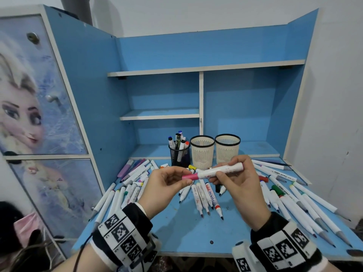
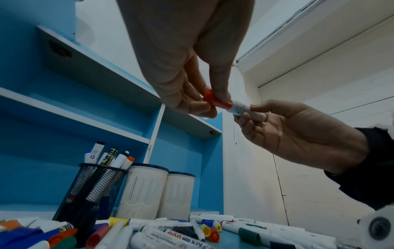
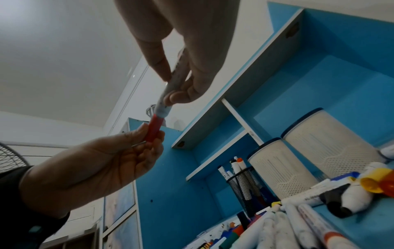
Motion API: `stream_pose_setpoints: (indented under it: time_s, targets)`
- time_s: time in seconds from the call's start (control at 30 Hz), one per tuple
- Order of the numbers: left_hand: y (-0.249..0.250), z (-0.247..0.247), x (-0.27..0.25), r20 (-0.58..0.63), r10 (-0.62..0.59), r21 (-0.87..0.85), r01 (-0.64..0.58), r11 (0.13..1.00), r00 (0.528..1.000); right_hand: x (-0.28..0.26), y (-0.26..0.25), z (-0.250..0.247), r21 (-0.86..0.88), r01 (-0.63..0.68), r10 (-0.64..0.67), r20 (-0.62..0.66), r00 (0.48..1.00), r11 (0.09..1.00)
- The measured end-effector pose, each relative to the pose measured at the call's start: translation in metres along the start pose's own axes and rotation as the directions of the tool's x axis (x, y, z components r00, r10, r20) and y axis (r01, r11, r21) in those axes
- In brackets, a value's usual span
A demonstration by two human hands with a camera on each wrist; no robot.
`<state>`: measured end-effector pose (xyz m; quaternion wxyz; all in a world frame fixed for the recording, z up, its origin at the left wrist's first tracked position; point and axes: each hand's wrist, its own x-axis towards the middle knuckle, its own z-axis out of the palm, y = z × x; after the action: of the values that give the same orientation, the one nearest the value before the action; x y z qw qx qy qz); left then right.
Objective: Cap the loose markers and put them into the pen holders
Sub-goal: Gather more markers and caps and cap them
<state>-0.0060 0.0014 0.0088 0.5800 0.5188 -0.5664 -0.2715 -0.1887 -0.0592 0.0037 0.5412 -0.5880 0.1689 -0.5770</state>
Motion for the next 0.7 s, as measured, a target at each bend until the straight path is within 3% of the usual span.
stream_pose_setpoints:
  time_s: [0.3, 0.47, 0.57, 0.7]
  targets:
    - [0.027, -0.026, 0.01, 0.141, -0.015, 0.116, -0.002, 0.993, 0.99, 0.018, -0.008, 0.022, 0.068, 0.062, -0.074, 0.18, 0.981, 0.996]
    - [0.024, -0.052, 0.023, 0.239, -0.073, 0.244, 0.013, 0.97, 0.968, 0.034, -0.004, 0.033, -0.057, 0.068, -0.048, 0.301, 0.952, 0.996]
    - [0.005, -0.075, 0.036, 0.241, -0.158, 0.546, 0.001, 0.838, 0.958, 0.047, -0.001, 0.039, -0.149, 0.052, -0.005, 0.301, 0.953, 0.987]
    - [-0.028, -0.106, 0.042, 0.227, -0.398, 0.807, 0.057, 0.587, 0.889, 0.075, -0.001, 0.037, -0.295, 0.096, -0.017, 0.261, 0.965, 0.951]
